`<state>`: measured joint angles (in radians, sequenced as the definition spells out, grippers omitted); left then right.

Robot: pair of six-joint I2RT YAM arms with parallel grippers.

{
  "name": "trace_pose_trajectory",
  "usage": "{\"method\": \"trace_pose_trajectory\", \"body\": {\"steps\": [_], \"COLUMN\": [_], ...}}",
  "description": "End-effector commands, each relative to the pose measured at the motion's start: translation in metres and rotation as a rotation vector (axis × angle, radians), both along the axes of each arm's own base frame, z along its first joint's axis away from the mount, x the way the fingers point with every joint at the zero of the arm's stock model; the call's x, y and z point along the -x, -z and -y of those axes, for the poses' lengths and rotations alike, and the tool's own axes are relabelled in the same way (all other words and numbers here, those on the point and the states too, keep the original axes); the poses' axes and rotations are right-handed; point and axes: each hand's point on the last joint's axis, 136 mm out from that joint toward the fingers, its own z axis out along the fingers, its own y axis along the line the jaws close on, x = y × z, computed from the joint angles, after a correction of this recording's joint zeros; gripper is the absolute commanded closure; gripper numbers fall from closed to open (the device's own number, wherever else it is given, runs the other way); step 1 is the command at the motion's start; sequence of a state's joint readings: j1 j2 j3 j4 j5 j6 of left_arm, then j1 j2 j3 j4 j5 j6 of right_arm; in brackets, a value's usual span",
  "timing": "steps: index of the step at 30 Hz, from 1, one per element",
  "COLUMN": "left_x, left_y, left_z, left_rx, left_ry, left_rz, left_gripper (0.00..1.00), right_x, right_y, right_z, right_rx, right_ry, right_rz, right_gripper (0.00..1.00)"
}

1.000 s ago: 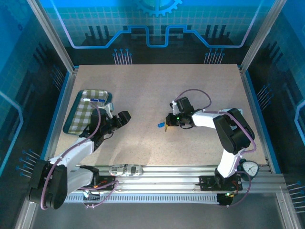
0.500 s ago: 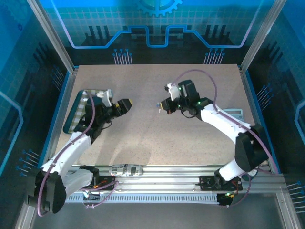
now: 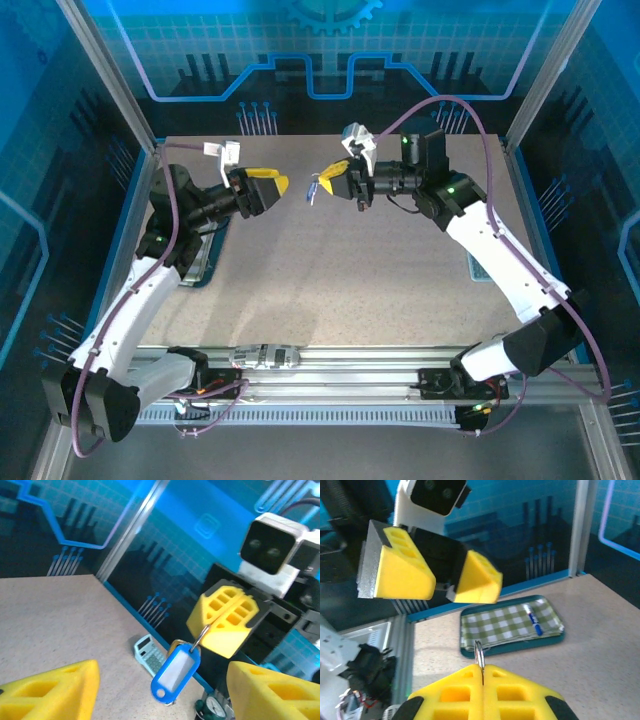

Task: Remove the keys from the keyring

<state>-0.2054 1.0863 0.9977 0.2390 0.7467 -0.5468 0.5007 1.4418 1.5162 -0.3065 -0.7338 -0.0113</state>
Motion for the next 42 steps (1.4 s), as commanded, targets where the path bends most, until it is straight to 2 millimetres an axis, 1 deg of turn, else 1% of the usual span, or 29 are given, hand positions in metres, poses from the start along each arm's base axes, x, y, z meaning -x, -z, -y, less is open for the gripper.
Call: {"method": "trace_pose_trajectory", "body": {"steps": [1,2,7,9,12,15,17,18,21,26,30,35,42], "left_x": [0.028,0.033,0.031,0.031,0.030,0.032,0.033,0.035,0.040,0.040,0.038,0.039,0.041], "left_y": [-0.024,-0.027,-0.025,-0.028,-0.037,-0.048,-0.051,-0.054,-0.058,-0.060,-0.066,-0.075,-0.076], "left_z": [0.016,0.020,0.033,0.037,0.037,0.036,0.037,0.038,0.043,0.049,0.051,0.053,0.058], "left_rx": [0.018,0.021,0.024,0.042,0.077,0.110,0.123,0.131,0.142,0.136,0.147,0.160,0.159], "left_ry": [0.151,0.174,0.208,0.220,0.203,0.207,0.217,0.227,0.260,0.280,0.297,0.326,0.362], "left_rz": [0.215,0.249,0.240,0.250,0.293,0.324,0.333,0.340,0.361,0.385,0.392,0.395,0.394], "left_gripper": [0.26,0.26,0.32,0.34,0.35,0.35,0.33,0.32,0.30,0.32,0.39,0.42,0.49], "right_x": [0.021,0.022,0.023,0.020,0.017,0.015,0.016,0.013,0.014,0.019,0.022,0.024,0.025], "right_y": [-0.019,-0.022,-0.036,-0.048,-0.065,-0.076,-0.081,-0.080,-0.076,-0.074,-0.068,-0.063,-0.061], "right_z": [0.004,0.004,0.004,0.006,0.011,0.012,0.011,0.010,0.007,0.005,0.002,0.002,0.000], "right_rx": [-0.067,-0.092,-0.208,-0.288,-0.404,-0.470,-0.492,-0.498,-0.497,-0.487,-0.464,-0.449,-0.445], "right_ry": [-0.111,-0.129,-0.180,-0.189,-0.215,-0.262,-0.289,-0.291,-0.311,-0.348,-0.367,-0.376,-0.386], "right_rz": [-0.019,-0.026,-0.070,-0.077,-0.098,-0.134,-0.147,-0.159,-0.178,-0.192,-0.205,-0.218,-0.227], "right_gripper": [0.98,0.98,0.98,0.97,0.95,0.95,0.95,0.95,0.96,0.95,0.96,0.96,0.96]}}
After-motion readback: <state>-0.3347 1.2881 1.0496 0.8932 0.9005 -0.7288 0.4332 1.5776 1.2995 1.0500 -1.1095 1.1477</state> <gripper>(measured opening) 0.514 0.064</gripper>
